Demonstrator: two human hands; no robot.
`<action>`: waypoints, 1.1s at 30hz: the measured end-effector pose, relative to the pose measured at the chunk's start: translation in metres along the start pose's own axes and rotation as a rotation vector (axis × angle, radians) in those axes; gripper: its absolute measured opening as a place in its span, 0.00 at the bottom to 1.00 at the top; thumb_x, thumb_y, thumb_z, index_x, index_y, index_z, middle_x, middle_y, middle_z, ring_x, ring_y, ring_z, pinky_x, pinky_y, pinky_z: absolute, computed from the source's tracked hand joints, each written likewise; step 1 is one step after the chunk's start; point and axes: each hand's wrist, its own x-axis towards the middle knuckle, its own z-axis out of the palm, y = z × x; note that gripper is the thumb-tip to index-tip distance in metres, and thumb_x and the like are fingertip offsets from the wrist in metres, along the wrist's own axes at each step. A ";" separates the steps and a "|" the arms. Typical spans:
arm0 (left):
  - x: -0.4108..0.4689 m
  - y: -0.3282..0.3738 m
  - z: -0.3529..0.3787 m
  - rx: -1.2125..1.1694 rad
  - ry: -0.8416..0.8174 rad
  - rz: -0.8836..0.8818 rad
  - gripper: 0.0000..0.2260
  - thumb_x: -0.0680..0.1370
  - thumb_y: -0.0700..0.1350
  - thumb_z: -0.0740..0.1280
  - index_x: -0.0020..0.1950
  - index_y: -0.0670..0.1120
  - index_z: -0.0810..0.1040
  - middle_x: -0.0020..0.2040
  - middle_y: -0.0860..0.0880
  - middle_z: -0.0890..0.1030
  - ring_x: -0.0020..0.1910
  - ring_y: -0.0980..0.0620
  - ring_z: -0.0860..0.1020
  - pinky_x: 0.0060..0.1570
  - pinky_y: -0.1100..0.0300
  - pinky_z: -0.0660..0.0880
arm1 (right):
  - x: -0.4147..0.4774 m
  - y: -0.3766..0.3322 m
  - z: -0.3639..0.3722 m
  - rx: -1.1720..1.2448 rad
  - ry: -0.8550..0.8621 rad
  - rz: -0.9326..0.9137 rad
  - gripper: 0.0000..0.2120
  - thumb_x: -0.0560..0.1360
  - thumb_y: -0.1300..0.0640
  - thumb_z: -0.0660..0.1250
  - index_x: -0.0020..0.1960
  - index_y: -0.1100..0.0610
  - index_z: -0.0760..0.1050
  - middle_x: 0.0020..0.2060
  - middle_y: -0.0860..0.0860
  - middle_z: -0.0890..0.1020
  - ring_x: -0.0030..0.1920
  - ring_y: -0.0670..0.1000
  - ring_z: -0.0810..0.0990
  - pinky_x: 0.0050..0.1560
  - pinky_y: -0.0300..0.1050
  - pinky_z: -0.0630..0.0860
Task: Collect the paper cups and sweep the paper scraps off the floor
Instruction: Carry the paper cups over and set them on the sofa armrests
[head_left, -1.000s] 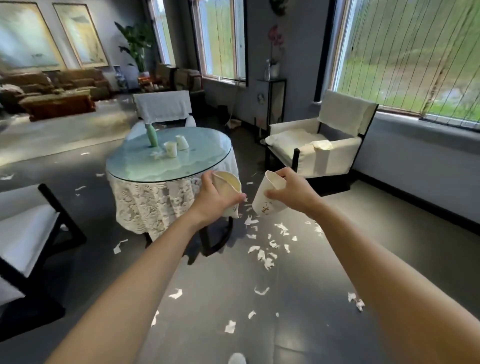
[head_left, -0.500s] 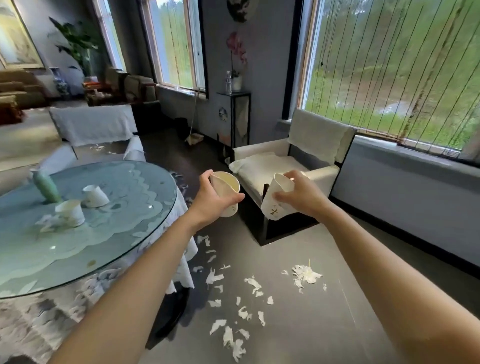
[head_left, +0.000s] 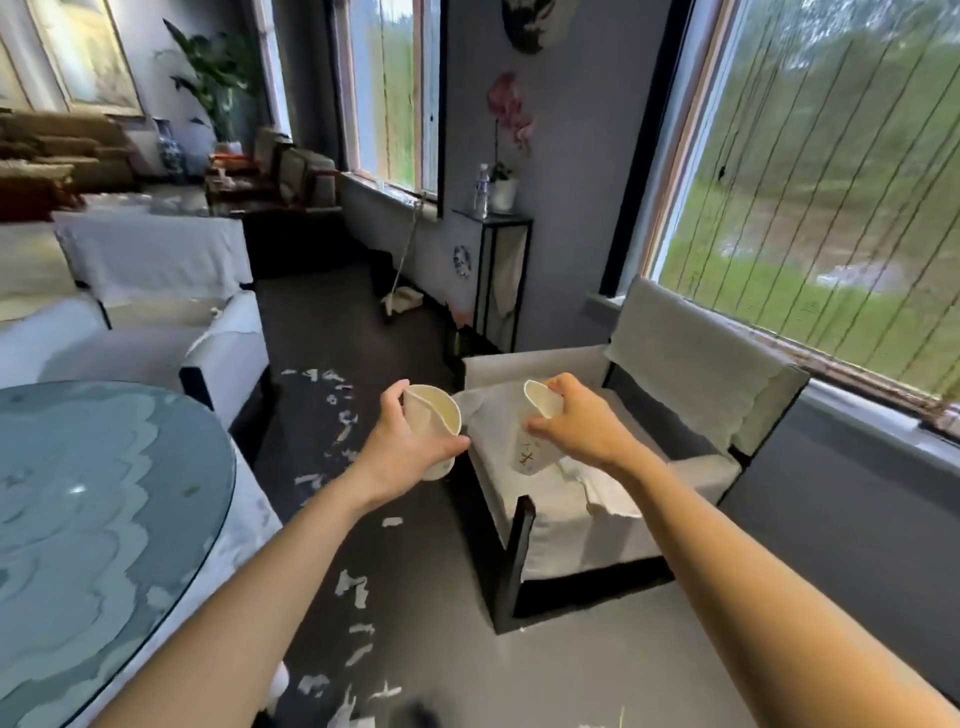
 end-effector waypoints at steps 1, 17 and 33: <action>0.023 -0.005 0.000 -0.004 0.018 -0.019 0.46 0.68 0.51 0.76 0.75 0.51 0.47 0.71 0.47 0.62 0.67 0.48 0.66 0.63 0.56 0.67 | 0.025 0.002 0.001 0.001 -0.022 -0.012 0.18 0.73 0.56 0.68 0.61 0.57 0.67 0.51 0.50 0.75 0.50 0.51 0.75 0.46 0.42 0.72; 0.452 -0.088 -0.063 -0.017 0.131 -0.133 0.43 0.70 0.51 0.74 0.75 0.50 0.49 0.70 0.47 0.63 0.64 0.49 0.67 0.62 0.55 0.67 | 0.486 0.006 0.069 0.032 -0.068 -0.014 0.24 0.73 0.56 0.71 0.66 0.55 0.66 0.56 0.51 0.75 0.54 0.50 0.74 0.49 0.44 0.75; 0.850 -0.195 -0.197 0.070 0.201 -0.176 0.44 0.70 0.54 0.74 0.74 0.51 0.48 0.69 0.49 0.64 0.64 0.50 0.68 0.57 0.59 0.65 | 0.926 -0.056 0.210 0.121 -0.196 -0.049 0.24 0.73 0.55 0.70 0.66 0.54 0.66 0.55 0.50 0.74 0.53 0.50 0.73 0.47 0.42 0.71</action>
